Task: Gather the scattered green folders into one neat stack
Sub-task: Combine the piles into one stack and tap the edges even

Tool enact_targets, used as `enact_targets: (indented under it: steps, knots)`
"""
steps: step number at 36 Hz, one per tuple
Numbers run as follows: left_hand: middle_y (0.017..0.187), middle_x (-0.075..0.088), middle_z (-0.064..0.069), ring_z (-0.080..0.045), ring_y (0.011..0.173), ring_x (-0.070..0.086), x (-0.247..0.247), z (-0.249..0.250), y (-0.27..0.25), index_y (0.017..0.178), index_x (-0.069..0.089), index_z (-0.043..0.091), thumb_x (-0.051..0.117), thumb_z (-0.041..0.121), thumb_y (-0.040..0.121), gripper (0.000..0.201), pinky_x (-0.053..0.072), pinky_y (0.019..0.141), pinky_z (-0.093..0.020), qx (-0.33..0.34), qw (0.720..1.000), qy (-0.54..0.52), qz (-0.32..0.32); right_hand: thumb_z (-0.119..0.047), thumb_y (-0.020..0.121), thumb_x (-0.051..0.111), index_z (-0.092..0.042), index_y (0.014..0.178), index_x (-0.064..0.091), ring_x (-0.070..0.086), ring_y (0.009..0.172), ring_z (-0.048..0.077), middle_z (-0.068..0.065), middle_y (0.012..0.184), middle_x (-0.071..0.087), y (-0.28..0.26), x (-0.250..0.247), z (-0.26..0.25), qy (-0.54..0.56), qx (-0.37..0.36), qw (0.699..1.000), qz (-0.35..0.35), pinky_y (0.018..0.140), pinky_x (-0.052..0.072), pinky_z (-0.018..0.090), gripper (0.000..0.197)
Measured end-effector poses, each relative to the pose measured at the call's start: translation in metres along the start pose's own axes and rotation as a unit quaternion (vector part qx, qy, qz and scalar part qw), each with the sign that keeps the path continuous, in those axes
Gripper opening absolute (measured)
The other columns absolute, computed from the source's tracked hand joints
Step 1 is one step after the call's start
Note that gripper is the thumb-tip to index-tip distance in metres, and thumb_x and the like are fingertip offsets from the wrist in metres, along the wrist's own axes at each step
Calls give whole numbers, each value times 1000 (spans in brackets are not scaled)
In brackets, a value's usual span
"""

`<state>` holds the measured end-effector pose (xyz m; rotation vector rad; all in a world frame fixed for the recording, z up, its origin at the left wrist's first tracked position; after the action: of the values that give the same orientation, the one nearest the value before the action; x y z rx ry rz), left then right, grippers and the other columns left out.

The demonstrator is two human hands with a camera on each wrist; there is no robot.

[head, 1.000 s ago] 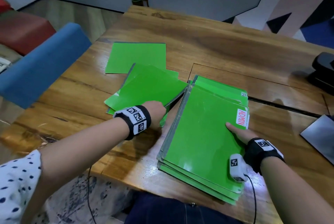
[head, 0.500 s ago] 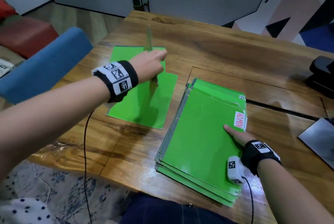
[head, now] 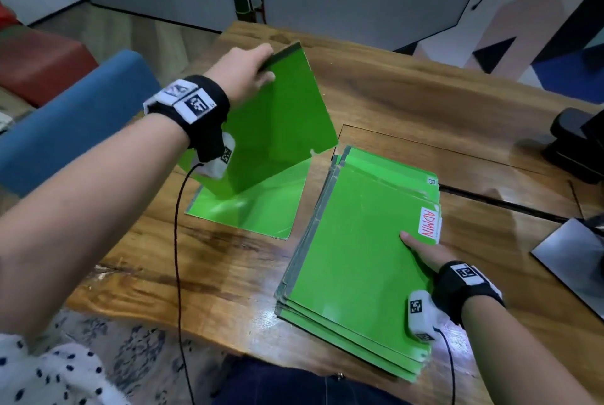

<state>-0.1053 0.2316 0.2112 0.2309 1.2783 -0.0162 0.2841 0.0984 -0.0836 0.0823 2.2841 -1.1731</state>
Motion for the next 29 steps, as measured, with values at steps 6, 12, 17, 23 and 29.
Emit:
enact_targets:
  steps: [6, 12, 17, 23, 29]
  knots:
    - [105, 60, -22, -35, 85, 58, 54, -11, -8, 122, 39, 9, 53, 10, 90, 35, 39, 61, -36, -42, 984, 151, -82, -58, 78, 64, -3, 135, 39, 47, 120, 35, 21, 134, 47, 1, 0, -1, -4, -4, 1000, 4, 106, 37, 47, 83]
    - [108, 60, -23, -40, 99, 60, 63, -43, -8, 121, 45, 8, 55, 13, 90, 33, 45, 71, -42, -113, 975, 182, -53, -57, 80, 63, -2, 133, 41, 49, 118, 35, 21, 131, 49, 1, -1, 0, -8, -8, 1000, 11, 104, 39, 46, 80]
    - [112, 62, -23, -40, 104, 59, 42, -69, 0, 120, 55, 7, 63, 26, 88, 38, 48, 86, -45, -202, 977, 59, 26, -61, 77, 63, -2, 135, 39, 48, 119, 34, 20, 133, 48, 0, 0, -2, -10, -10, 1000, 9, 106, 38, 47, 86]
    - [115, 62, -22, -37, 107, 58, 62, -97, 3, 120, 57, 0, 69, 36, 82, 54, 45, 88, -41, -265, 961, -80, 15, -64, 75, 63, -4, 134, 42, 51, 115, 33, 18, 131, 51, 2, -2, -5, -20, -9, 1000, 18, 102, 41, 46, 86]
    - [112, 62, -24, -38, 103, 59, 124, -121, -18, 114, 53, -4, 76, 35, 76, 59, 47, 80, -43, -325, 942, -41, -76, -70, 69, 64, -8, 128, 46, 57, 107, 33, 15, 122, 57, 11, -2, -1, -26, 5, 1000, 11, 99, 46, 47, 88]
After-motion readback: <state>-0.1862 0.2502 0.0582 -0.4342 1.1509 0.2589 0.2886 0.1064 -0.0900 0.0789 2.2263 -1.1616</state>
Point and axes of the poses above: each hand's wrist, its own y-axis towards the middle knuckle, its own x-axis out of the palm, z = x × y, the point moved 8 cm from there along y, towards the middle knuckle
